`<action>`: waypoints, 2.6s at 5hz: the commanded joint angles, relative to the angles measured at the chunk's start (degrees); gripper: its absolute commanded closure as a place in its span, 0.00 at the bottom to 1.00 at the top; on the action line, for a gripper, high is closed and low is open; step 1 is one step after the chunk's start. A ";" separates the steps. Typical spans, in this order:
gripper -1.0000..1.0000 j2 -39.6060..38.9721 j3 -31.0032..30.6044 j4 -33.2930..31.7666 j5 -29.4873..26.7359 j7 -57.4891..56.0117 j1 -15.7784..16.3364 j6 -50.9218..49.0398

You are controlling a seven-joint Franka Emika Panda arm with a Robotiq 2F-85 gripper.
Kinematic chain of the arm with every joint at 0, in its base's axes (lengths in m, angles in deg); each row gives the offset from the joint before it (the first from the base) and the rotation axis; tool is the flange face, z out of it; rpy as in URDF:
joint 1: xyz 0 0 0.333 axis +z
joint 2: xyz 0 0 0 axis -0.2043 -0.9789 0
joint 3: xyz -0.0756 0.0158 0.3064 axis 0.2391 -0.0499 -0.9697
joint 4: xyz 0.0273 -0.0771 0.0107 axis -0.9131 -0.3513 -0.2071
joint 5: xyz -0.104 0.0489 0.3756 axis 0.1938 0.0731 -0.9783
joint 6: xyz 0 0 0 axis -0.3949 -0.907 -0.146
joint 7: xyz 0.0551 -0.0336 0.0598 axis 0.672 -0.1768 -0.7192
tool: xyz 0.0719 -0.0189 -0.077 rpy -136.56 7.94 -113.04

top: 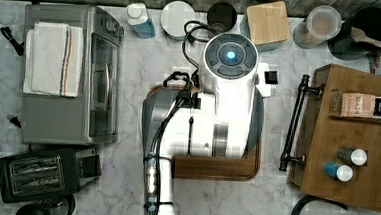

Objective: Open the drawer.

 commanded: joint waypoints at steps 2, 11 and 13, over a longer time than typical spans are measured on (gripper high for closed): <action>0.00 0.70 4.22 -5.21 5.33 -21.07 -3.99 11.19; 0.00 -7.61 4.92 -8.52 10.99 -38.90 -14.82 26.87; 0.00 -7.54 5.79 -12.42 13.01 -39.46 -15.43 32.04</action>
